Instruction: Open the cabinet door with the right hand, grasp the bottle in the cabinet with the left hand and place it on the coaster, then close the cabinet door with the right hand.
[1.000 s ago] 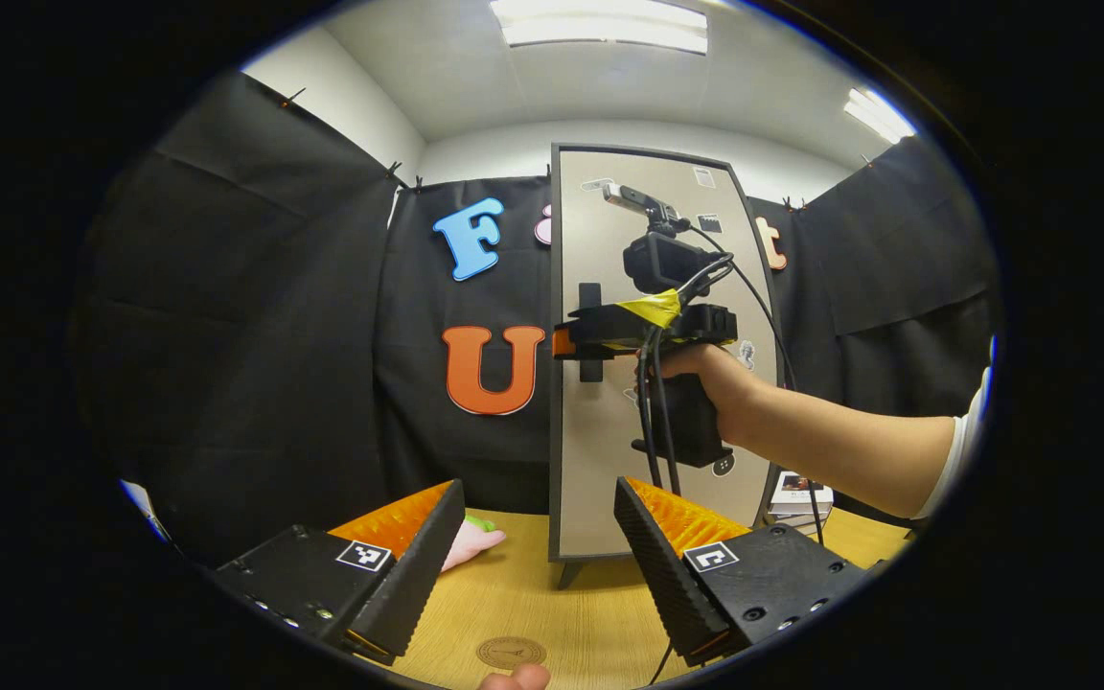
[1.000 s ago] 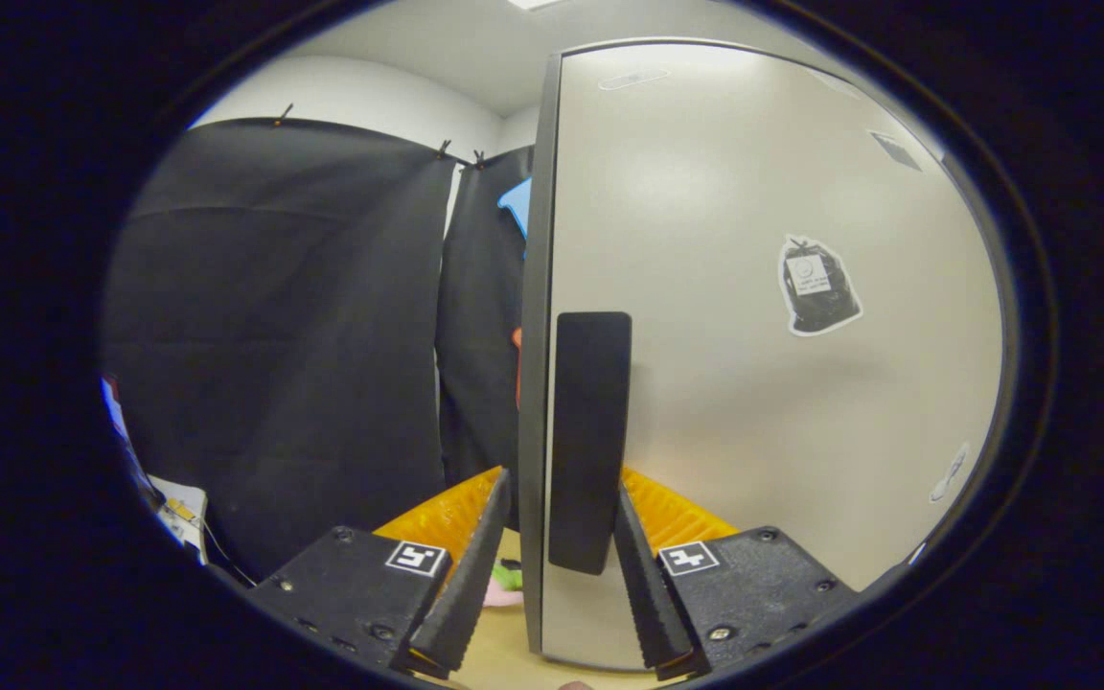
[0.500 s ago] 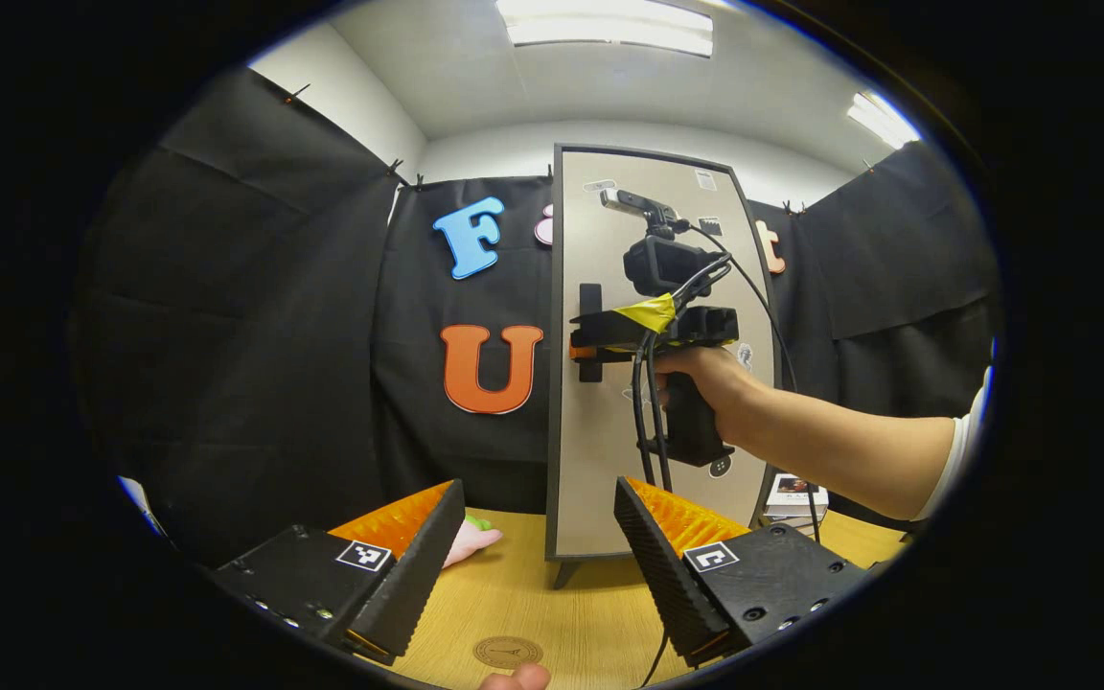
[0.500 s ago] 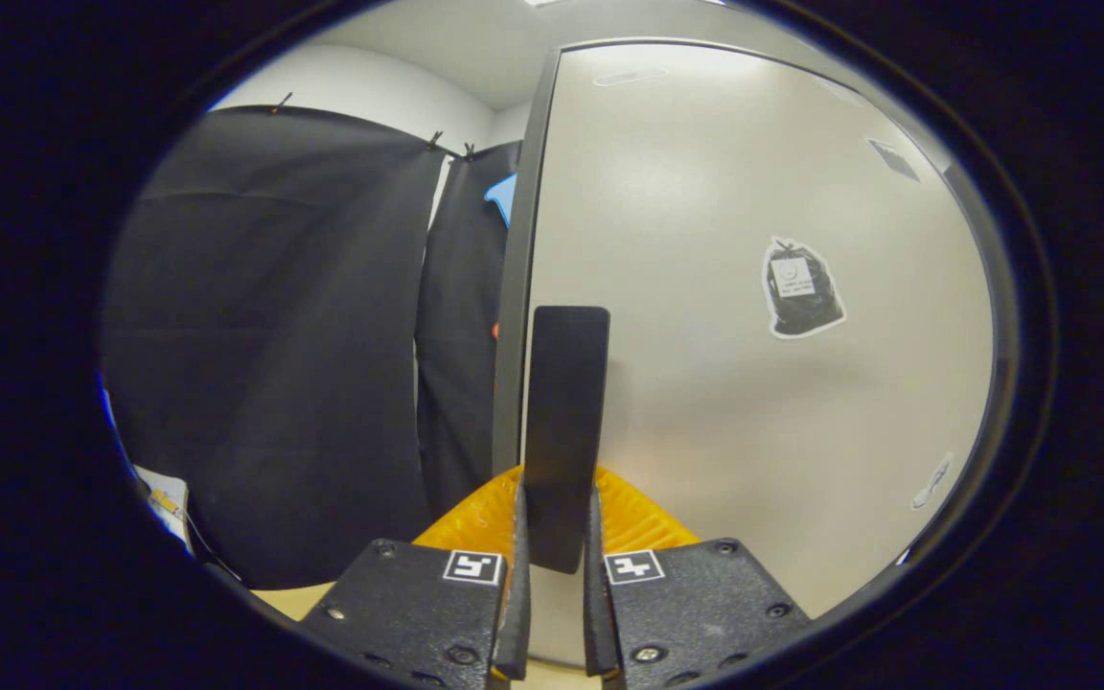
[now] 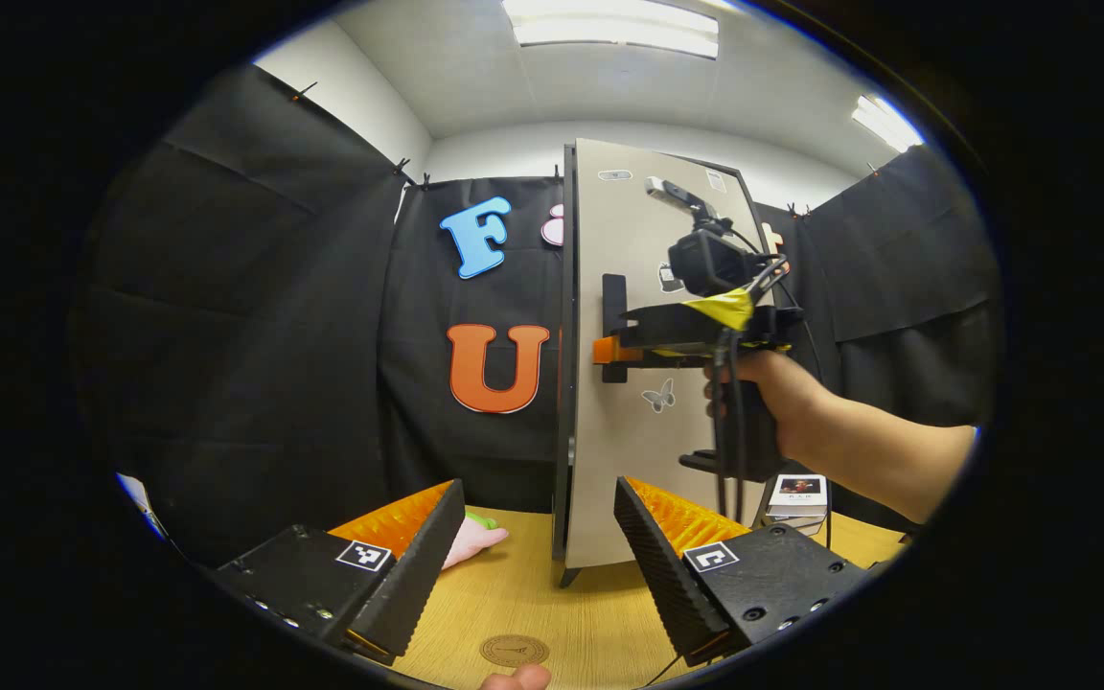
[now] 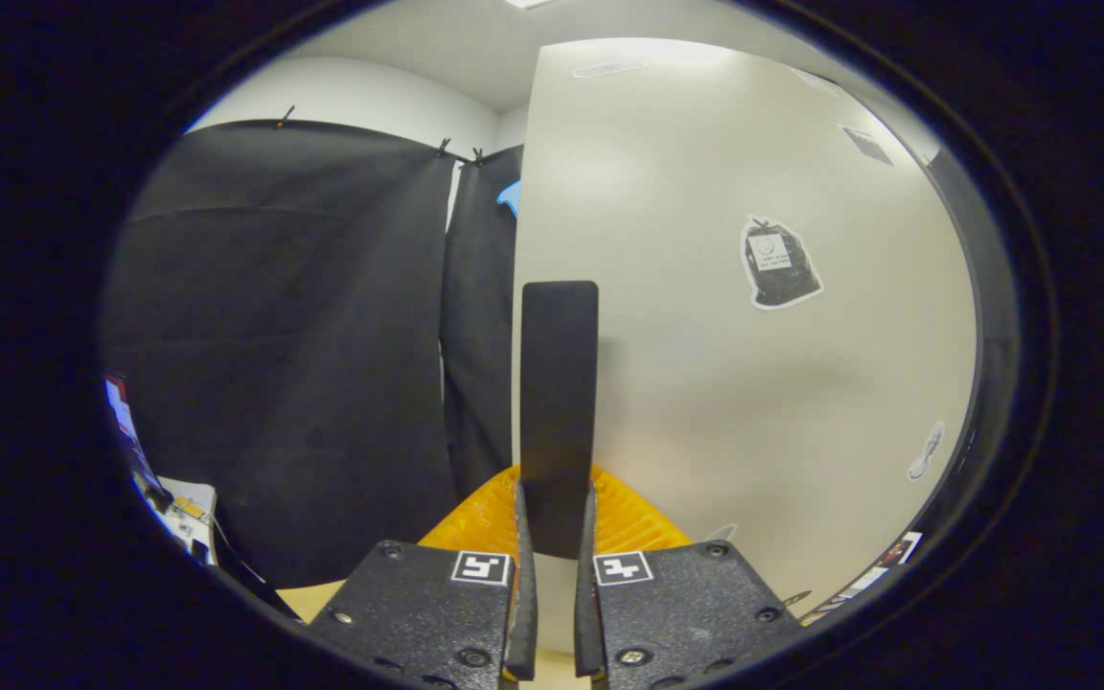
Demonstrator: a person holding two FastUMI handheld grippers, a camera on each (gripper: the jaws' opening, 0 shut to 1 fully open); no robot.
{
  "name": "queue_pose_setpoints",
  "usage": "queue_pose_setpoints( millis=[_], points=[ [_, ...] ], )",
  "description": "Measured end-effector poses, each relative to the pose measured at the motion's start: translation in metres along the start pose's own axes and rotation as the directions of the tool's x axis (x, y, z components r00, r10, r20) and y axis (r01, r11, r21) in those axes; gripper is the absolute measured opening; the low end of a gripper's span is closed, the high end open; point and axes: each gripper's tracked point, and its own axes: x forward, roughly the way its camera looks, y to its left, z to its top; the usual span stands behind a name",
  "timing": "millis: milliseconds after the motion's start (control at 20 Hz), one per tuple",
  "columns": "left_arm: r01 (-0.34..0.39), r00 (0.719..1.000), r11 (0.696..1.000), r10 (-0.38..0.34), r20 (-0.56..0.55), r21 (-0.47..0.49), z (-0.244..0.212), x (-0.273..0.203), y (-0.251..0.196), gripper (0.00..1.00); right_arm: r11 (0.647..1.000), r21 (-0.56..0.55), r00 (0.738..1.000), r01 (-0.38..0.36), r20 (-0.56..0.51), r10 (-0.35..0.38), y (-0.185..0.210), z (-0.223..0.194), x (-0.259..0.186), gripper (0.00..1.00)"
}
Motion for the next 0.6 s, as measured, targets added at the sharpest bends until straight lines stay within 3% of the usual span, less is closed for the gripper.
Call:
queue_pose_setpoints(
  millis=[600],
  points=[
    [0.014, 1.000, 1.000, -0.014, 0.021, -0.002, 0.001, 0.001, -0.002, 0.95, 0.998, 0.005, 0.997, -0.069, 0.028, 0.069, -0.008, -0.004, -0.050, 0.17]
  ],
)
